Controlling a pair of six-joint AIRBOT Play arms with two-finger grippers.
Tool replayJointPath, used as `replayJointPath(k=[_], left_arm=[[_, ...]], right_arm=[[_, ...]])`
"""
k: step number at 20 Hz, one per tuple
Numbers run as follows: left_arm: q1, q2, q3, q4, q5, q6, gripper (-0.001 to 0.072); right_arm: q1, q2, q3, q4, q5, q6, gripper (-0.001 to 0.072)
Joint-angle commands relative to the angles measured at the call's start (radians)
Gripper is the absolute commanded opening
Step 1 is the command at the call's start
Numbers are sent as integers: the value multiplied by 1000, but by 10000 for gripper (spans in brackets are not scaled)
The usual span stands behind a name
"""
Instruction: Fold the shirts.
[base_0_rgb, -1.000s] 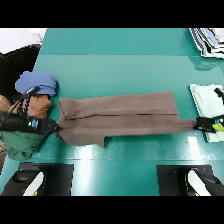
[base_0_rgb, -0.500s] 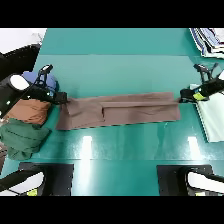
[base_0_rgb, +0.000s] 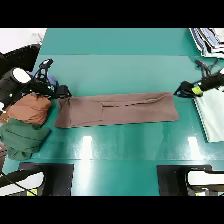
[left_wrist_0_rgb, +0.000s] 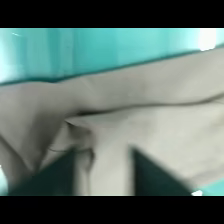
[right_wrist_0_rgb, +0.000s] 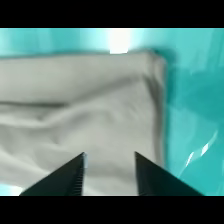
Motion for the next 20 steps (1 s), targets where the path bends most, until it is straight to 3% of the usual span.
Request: replayJointPath(k=[1,4,7,9,12,13,14,17,20], left_arm=[[1,2,23,-98,-69,34,20],[-4,2,23,-204,-60,35,21],[-59,1,23,-204,-39,31,21],[-117,1,23,-204,-5,21,21],[-207,-13,23,-205,76,-38,21],[-237,-29,23,-205,100,-66,21],[-272,-53,23,-207,129,-86,20],[-368,-163,64,-215,164,-101,20],[-441,-309,180,-216,147,-108,20]], right_arm=[[-131,13,-109,43,43,-48,520],[-195,-33,-185,111,40,-109,525],[-176,-96,-216,269,9,-161,523],[-121,-144,-192,285,8,-166,499],[-31,-177,-146,284,-14,-167,196],[-9,-176,-129,284,-14,-175,56],[5,-171,-106,283,-4,-184,15],[21,-89,-31,310,43,-163,14],[73,31,84,330,85,-78,14]])
